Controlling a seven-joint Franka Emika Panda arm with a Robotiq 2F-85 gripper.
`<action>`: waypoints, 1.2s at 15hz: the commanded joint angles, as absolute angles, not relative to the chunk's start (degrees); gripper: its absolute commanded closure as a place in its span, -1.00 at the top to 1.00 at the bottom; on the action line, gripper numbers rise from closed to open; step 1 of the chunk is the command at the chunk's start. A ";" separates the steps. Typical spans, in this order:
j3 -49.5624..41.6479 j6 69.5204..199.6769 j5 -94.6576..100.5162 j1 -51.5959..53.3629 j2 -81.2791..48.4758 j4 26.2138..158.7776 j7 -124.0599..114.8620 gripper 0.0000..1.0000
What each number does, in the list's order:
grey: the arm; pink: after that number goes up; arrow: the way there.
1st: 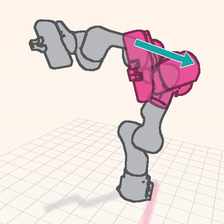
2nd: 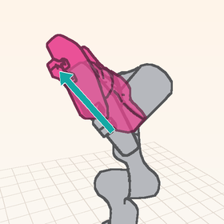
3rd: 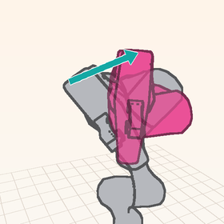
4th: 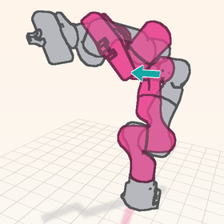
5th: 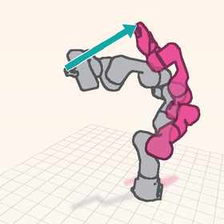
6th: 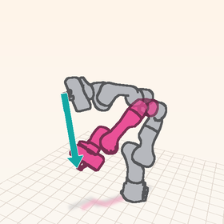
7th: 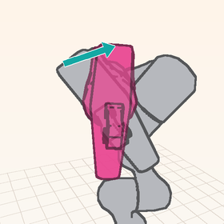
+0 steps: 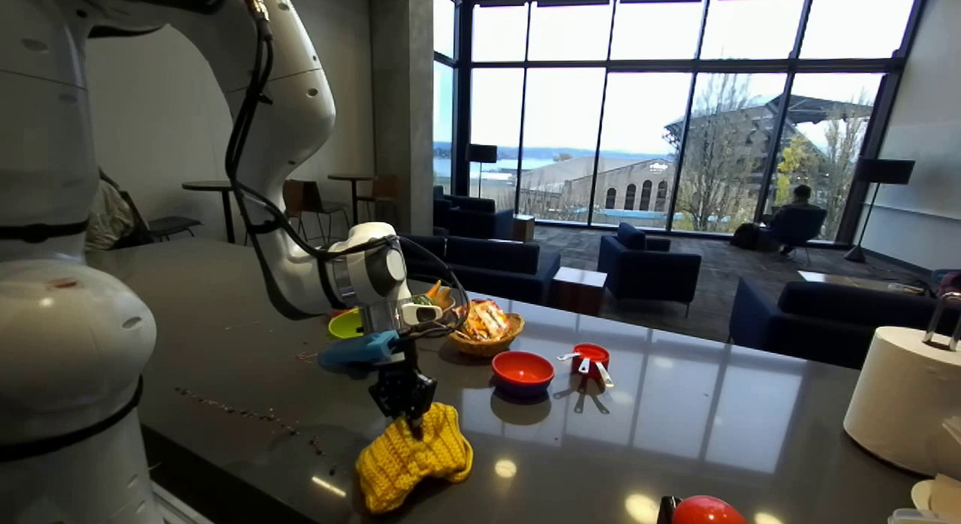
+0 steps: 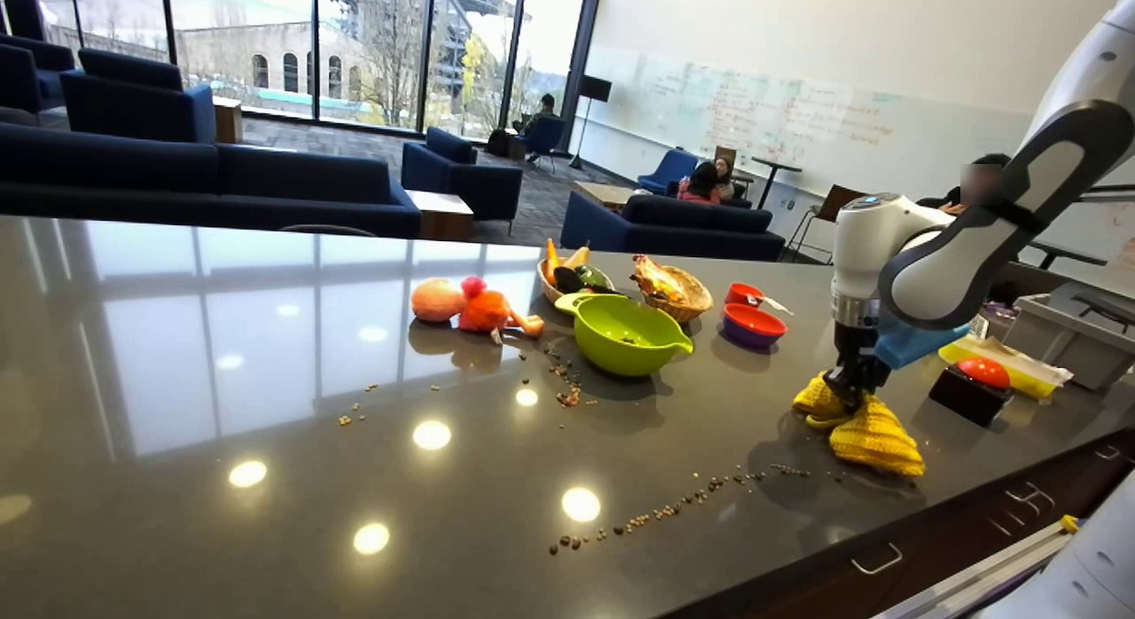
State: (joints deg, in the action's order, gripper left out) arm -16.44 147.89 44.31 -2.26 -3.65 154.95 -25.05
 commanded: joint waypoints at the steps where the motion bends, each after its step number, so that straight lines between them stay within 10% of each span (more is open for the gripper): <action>1: -14.19 145.71 46.49 -4.73 3.06 158.09 -27.87 -0.91; 18: 3.30 145.01 32.82 -1.54 18.87 160.30 -25.29 -0.91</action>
